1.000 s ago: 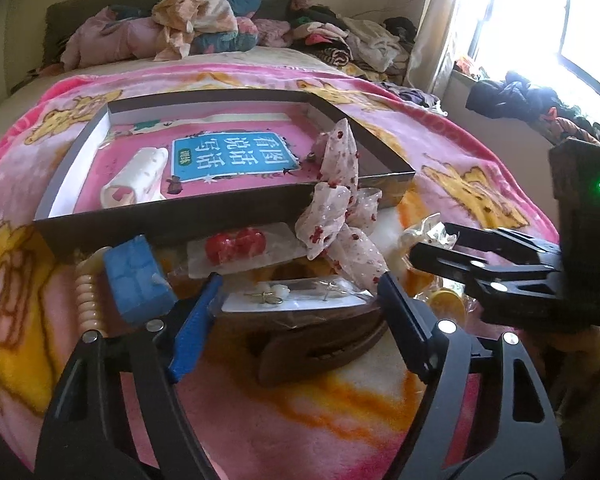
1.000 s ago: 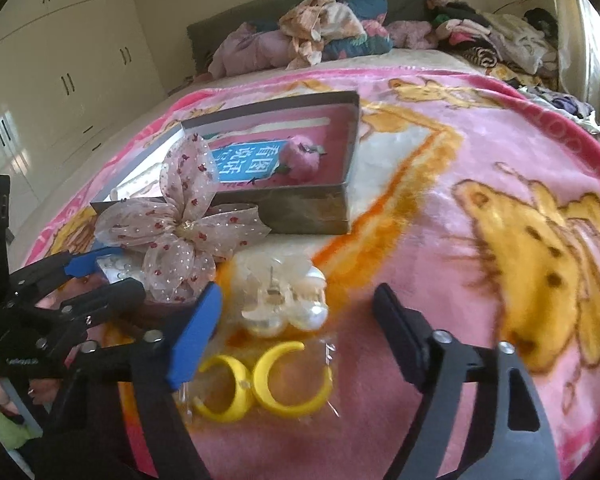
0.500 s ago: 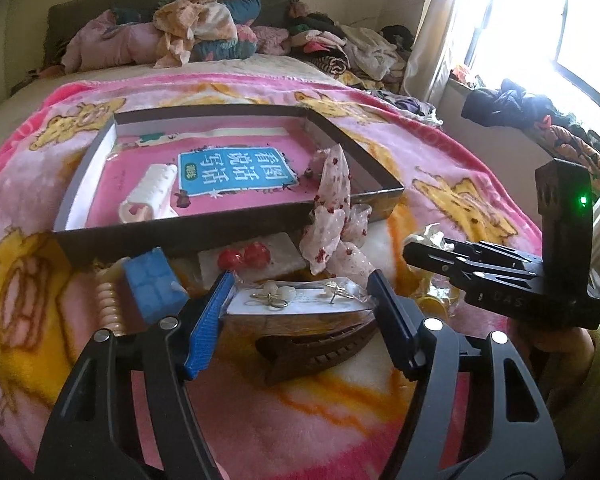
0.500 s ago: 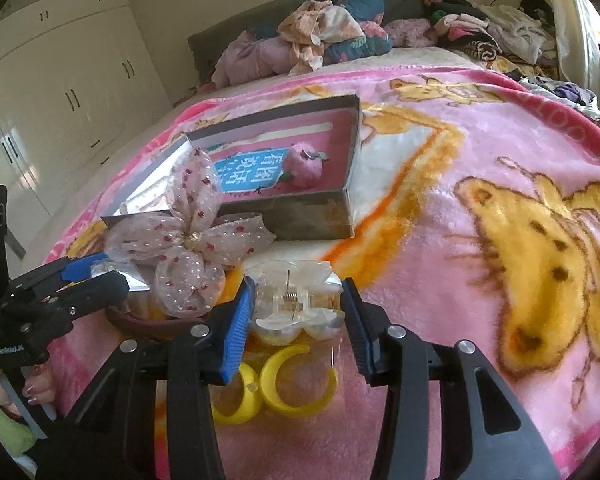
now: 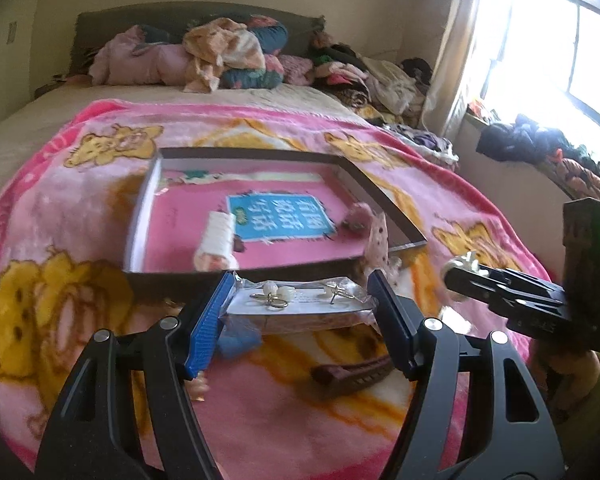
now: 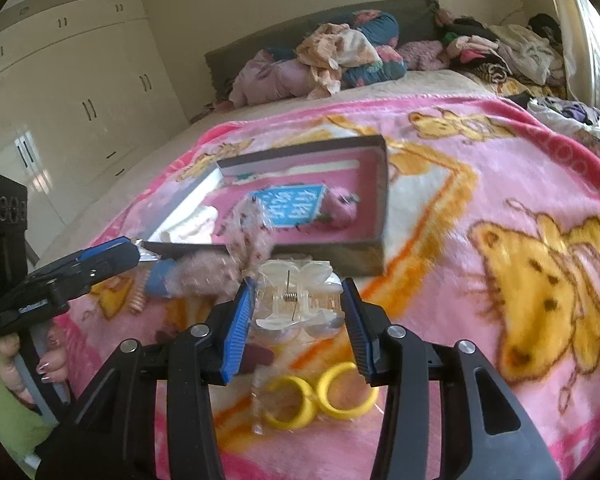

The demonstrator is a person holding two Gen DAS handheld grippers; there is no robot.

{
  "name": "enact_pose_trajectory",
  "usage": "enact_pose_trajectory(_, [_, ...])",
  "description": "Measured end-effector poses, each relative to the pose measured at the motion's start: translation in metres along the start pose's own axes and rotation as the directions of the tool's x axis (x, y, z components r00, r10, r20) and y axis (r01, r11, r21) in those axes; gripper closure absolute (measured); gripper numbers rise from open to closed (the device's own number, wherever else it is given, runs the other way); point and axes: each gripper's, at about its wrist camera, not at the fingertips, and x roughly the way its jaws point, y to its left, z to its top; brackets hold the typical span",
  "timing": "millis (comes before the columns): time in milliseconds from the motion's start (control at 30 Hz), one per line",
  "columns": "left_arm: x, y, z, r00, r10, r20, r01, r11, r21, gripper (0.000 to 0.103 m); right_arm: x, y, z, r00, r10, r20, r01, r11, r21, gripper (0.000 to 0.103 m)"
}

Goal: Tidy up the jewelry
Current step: 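Carry the clear claw clip and earring card over the box with both tools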

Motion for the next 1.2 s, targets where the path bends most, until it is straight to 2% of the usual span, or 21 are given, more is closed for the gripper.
enact_pose_trajectory(200, [-0.004, 0.018, 0.010, 0.999, 0.027, 0.026, -0.026, 0.999, -0.031, 0.044, 0.005, 0.017, 0.020, 1.000, 0.011, 0.021, -0.010, 0.999, -0.037, 0.061])
enact_pose_trajectory(567, [0.004, 0.036, 0.034, 0.996, 0.068, 0.056, -0.065, 0.997, -0.049, 0.044, 0.023, 0.019, 0.051, 0.999, -0.005, 0.049, 0.007, 0.999, -0.040, 0.061])
enact_pose_trajectory(933, [0.044, 0.028, 0.057, 0.998, 0.054, 0.045, -0.052, 0.998, -0.025, 0.044, 0.046, -0.004, 0.069, 0.997, -0.058, 0.044, 0.058, 0.998, -0.016, 0.061])
enact_pose_trajectory(1200, [0.089, 0.012, 0.067, 0.999, 0.028, -0.028, -0.028, 1.000, 0.009, 0.044, 0.062, -0.022, 0.065, 0.997, -0.073, 0.000, 0.073, 0.997, -0.009, 0.061])
